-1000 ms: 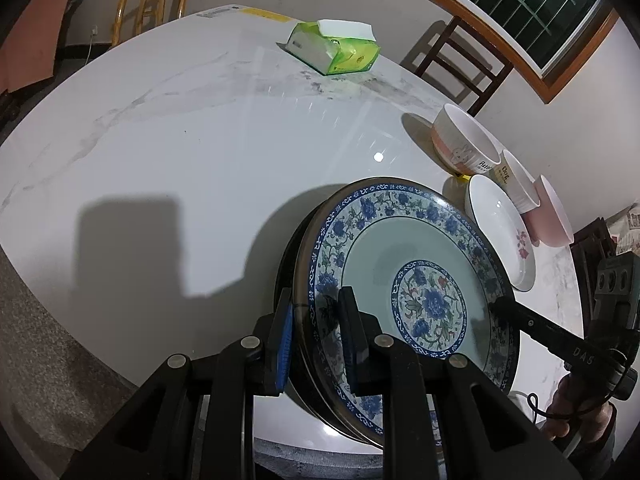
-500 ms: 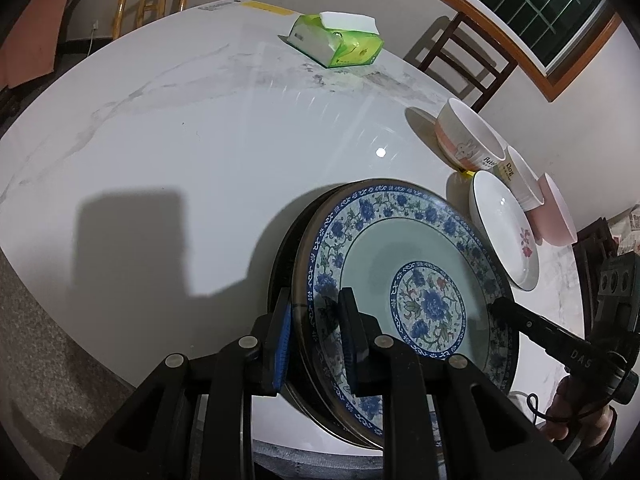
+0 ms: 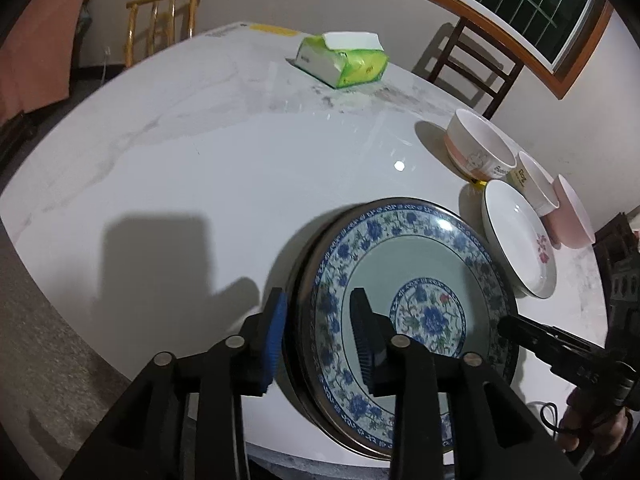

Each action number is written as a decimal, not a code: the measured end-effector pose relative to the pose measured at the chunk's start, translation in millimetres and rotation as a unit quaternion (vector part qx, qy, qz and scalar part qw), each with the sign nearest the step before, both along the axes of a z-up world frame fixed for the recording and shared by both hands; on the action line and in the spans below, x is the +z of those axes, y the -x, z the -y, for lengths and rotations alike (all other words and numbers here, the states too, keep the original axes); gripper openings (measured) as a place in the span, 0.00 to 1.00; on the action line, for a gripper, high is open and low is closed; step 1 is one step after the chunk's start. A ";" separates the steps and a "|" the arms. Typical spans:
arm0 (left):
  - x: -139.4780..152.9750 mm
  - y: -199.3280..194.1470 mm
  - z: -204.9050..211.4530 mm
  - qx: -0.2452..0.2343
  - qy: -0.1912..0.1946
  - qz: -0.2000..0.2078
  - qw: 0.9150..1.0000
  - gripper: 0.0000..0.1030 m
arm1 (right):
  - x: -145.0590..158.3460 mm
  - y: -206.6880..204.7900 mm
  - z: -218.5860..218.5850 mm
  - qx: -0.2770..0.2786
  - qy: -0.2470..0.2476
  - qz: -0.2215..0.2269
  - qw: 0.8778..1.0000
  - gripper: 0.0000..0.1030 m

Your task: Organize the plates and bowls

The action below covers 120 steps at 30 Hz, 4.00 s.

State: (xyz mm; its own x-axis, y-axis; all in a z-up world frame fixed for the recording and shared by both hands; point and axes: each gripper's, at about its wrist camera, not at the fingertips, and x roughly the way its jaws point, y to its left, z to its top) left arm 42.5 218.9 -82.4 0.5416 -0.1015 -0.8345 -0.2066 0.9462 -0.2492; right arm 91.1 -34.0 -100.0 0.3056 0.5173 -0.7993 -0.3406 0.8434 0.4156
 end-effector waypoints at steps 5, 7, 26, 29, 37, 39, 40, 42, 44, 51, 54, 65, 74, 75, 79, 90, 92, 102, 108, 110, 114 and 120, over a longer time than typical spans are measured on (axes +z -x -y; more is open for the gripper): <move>2.0 0.8 1.7 0.003 -0.018 0.003 1.000 0.33 | 4.0 5.0 -12.4 0.012 0.044 0.023 0.999 0.35; 3.8 1.6 2.6 0.007 -0.025 0.006 1.000 0.38 | 4.5 6.8 -16.6 0.019 0.058 0.031 0.998 0.37; 27.5 -11.6 54.3 -0.013 -0.056 0.032 0.998 0.59 | 35.9 23.3 -0.9 -0.001 0.158 0.146 0.977 0.37; 29.5 -15.8 67.6 -0.025 -0.059 0.032 0.997 0.60 | 38.4 24.0 8.2 -0.015 0.160 0.150 0.975 0.37; 31.0 -24.4 101.1 -0.054 -0.060 0.030 0.996 0.61 | 39.8 24.0 35.9 -0.051 0.156 0.150 0.975 0.37; 31.9 -26.4 108.6 -0.059 -0.061 0.030 0.996 0.61 | 40.3 24.4 42.7 -0.060 0.157 0.152 0.974 0.37; 32.1 -27.1 111.9 -0.062 -0.061 0.030 0.996 0.61 | 40.6 24.4 45.4 -0.062 0.157 0.153 0.974 0.37; 32.4 -28.3 118.8 -0.067 -0.064 0.029 0.995 0.62 | 41.4 25.3 52.9 -0.072 0.156 0.155 0.973 0.37; 32.1 -29.4 125.0 -0.073 -0.066 0.029 0.995 0.62 | 41.7 24.8 57.6 -0.077 0.154 0.156 0.973 0.37; 29.2 -37.9 142.4 -0.086 -0.065 0.024 0.994 0.62 | 40.9 21.3 74.3 -0.093 0.149 0.155 0.972 0.37; 29.5 -41.2 148.7 -0.090 -0.069 0.024 0.993 0.62 | 40.4 18.9 79.3 -0.097 0.148 0.154 0.972 0.37; 29.6 -60.5 161.6 -0.099 -0.076 0.024 0.992 0.62 | 38.8 6.5 92.6 -0.106 0.140 0.159 0.971 0.37; 25.1 -80.6 164.4 -0.101 -0.072 0.021 0.992 0.62 | 35.7 -9.0 97.4 -0.103 0.138 0.158 0.972 0.37; 24.7 -83.1 164.3 -0.102 -0.069 0.021 0.992 0.62 | 35.2 -11.0 97.8 -0.102 0.136 0.157 0.973 0.37; 22.7 -91.4 163.6 -0.107 -0.061 0.023 0.992 0.61 | 32.6 -18.8 99.5 -0.097 0.129 0.154 0.975 0.37; 7.5 -116.8 160.0 -0.123 -0.031 0.012 0.992 0.59 | 20.7 -49.1 118.8 -0.095 0.075 0.127 0.985 0.37; 1.7 -123.0 159.4 -0.126 -0.025 0.002 0.992 0.57 | 18.1 -55.4 122.9 -0.098 0.067 0.121 0.986 0.37; -10.9 -146.2 166.1 -0.149 -0.006 -0.019 0.989 0.46 | 2.0 -81.3 132.3 -0.099 0.057 0.094 0.989 0.37; -18.6 -155.5 169.8 -0.155 -0.005 -0.033 0.987 0.40 | -7.8 -94.2 133.6 -0.097 0.053 0.082 0.990 0.32; -21.6 -158.5 170.6 -0.155 -0.005 -0.038 0.987 0.38 | -10.4 -97.8 132.8 -0.095 0.053 0.078 0.991 0.27; -26.4 -162.5 174.8 -0.162 -0.005 -0.046 0.986 0.34 | -14.0 -101.7 131.5 -0.093 0.052 0.074 0.992 0.27; -29.3 -166.2 179.8 -0.164 -0.013 -0.050 0.985 0.29 | -17.9 -105.4 127.9 -0.085 0.048 0.069 0.993 0.16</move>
State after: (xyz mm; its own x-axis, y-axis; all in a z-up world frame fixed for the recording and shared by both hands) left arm 208.7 39.0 -111.7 0.3977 -0.2352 -0.8869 0.0897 0.9719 -0.2175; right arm 196.5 -161.9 -117.8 0.4909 0.3722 -0.7877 -0.2385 0.9270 0.2893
